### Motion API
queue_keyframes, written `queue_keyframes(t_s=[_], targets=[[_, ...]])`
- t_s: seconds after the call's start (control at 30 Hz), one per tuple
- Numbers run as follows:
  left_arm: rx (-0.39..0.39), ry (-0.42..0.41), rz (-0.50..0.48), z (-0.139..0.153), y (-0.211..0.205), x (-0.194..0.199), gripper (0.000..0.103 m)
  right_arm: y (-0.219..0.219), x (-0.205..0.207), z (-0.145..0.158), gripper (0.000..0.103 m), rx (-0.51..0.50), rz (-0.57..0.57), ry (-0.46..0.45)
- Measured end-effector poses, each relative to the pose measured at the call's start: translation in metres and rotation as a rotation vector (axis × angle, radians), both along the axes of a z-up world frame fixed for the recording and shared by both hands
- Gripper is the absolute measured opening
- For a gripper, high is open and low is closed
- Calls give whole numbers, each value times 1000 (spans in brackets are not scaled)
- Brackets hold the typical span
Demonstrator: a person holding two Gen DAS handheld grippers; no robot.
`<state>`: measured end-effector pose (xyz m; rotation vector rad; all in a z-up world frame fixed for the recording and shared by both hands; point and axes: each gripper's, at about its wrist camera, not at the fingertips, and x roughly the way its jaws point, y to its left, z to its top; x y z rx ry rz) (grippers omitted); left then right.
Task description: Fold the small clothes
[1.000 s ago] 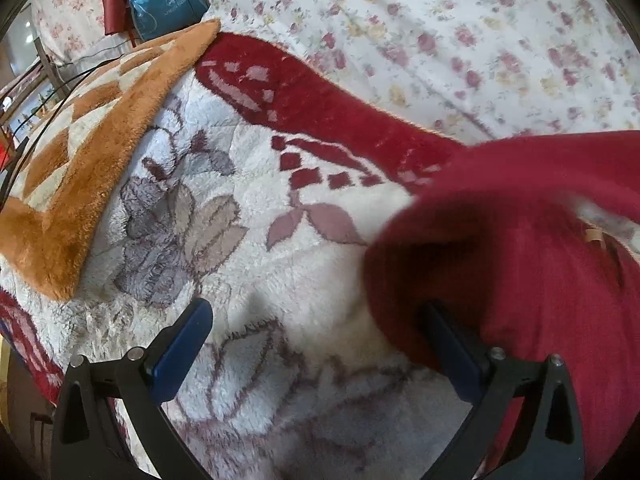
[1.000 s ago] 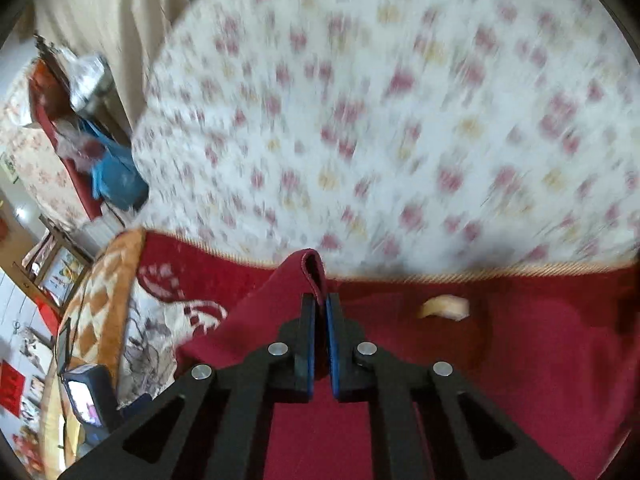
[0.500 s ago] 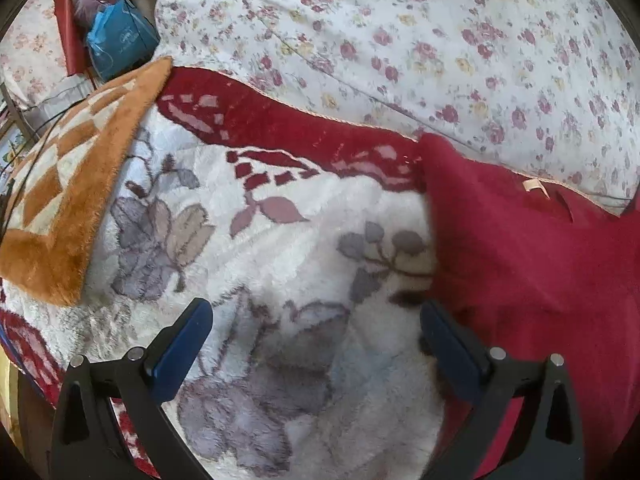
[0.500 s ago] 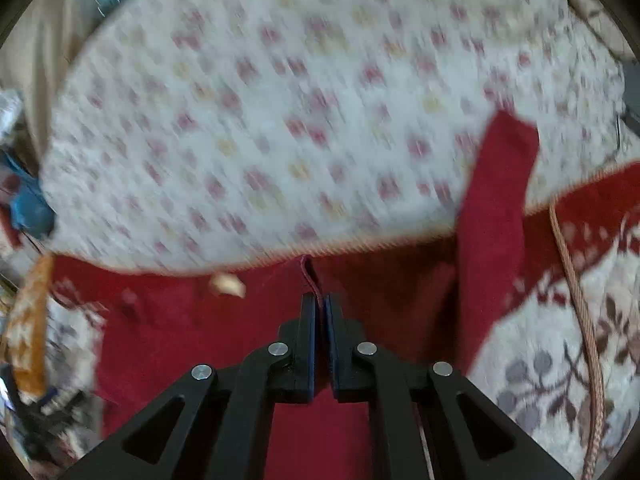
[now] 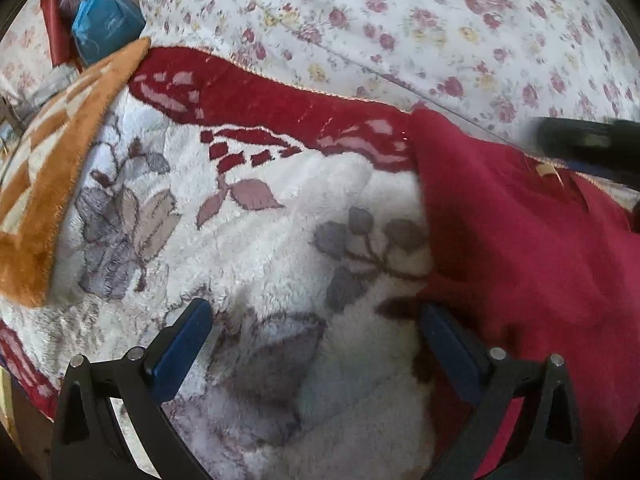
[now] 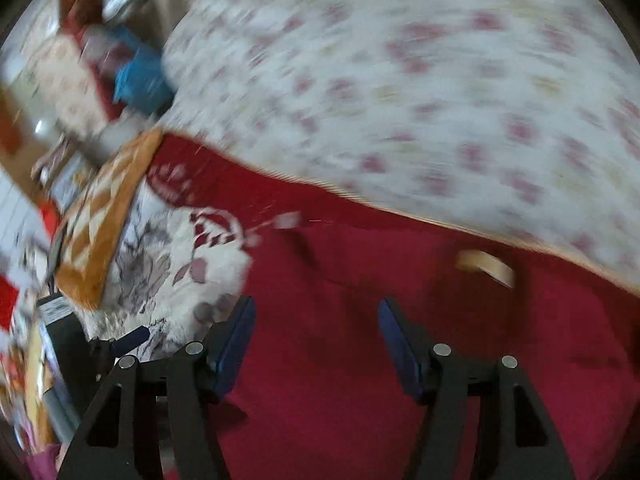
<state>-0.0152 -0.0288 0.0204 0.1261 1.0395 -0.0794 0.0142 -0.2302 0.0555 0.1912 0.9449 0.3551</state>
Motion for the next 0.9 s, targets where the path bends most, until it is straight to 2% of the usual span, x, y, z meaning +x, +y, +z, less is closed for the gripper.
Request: queue_keyframes(t_s=[0.07, 0.1, 0.13, 0.17, 0.33, 0.4, 0.47, 0.5, 0.53, 0.6, 0.63, 0.77, 0.9], targets=[[-27, 14, 2, -1, 3, 1, 103, 24, 20, -19, 67, -15, 67, 43], [-36, 20, 0, -1, 4, 2, 103, 31, 28, -27, 53, -38, 73, 64], [-44, 25, -3, -1, 5, 3, 103, 37, 36, -38, 19, -67, 84, 92], [-48, 27, -3, -1, 6, 4, 103, 42, 39, -43, 9, -76, 83, 104], [-52, -4, 28, 15, 19, 6, 103, 53, 54, -43, 9, 11, 70, 71], [-61, -17, 43, 19, 23, 7, 103, 60, 58, -54, 9, -12, 67, 98], [-65, -25, 53, 23, 24, 7, 103, 58, 54, -52, 13, 11, 52, 89], [-66, -26, 50, 24, 24, 7, 103, 50, 49, -47, 22, 36, 45, 92], [-71, -32, 42, 27, 22, 6, 103, 45, 44, -41, 41, 54, 38, 95], [-73, -47, 33, 32, 20, 4, 103, 23, 18, -21, 59, 79, -3, 65], [-79, -65, 29, 37, 19, 2, 103, 8, 3, -12, 64, 72, -29, 47], [-113, -135, 32, 52, 15, -3, 103, -70, -61, 5, 66, -44, -191, 30], [-146, -113, 18, 44, 1, 2, 103, -141, -100, 2, 66, -170, -372, 61]])
